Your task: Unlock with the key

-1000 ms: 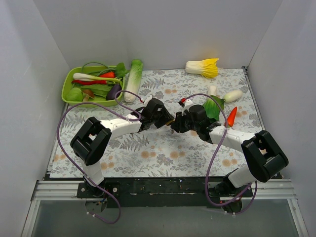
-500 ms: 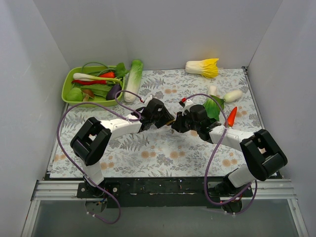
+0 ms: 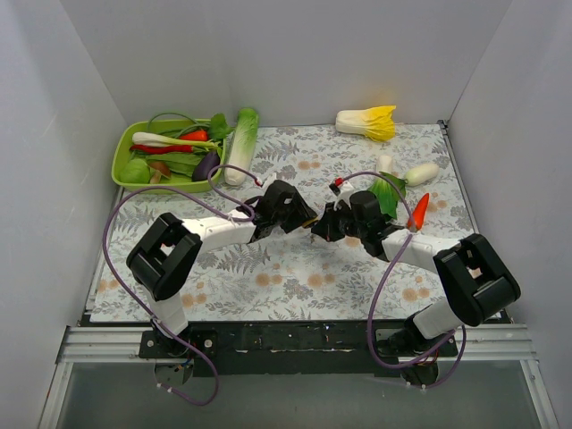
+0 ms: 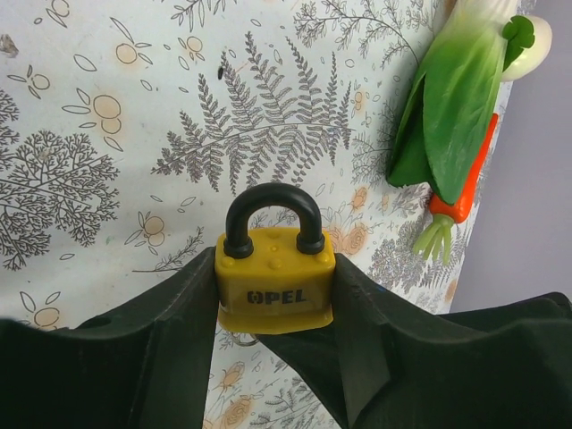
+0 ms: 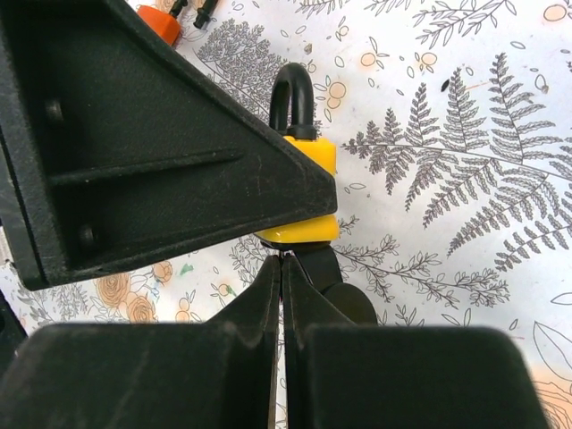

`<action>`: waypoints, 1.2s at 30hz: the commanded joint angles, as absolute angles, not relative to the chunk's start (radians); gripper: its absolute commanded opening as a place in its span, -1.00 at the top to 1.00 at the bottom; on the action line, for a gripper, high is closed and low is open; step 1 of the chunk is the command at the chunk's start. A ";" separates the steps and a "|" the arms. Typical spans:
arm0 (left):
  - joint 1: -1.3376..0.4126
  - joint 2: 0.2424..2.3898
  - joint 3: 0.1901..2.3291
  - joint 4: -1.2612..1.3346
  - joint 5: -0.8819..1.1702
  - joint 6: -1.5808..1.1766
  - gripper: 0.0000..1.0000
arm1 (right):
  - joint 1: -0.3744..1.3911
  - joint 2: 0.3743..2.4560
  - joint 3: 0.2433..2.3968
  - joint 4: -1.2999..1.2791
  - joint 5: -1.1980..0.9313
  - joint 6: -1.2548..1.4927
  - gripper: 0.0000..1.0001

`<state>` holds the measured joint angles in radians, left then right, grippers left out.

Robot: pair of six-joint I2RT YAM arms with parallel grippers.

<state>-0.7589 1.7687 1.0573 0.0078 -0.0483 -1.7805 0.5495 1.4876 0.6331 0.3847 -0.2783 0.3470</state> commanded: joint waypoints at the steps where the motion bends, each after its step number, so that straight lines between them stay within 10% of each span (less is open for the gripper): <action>1: -0.778 1.652 1.034 0.113 0.041 -1.759 1.00 | 0.519 1.468 0.595 0.474 -0.253 0.371 0.97; 36: -0.945 1.677 1.037 0.009 -0.032 -1.695 1.00 | 0.479 1.246 0.469 0.736 -0.063 0.255 0.97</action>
<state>-0.8814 1.7344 1.0370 0.1326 -0.1761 -1.6726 0.5163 1.2629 0.4519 0.4999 -0.2092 0.3038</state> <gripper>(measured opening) 0.458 0.018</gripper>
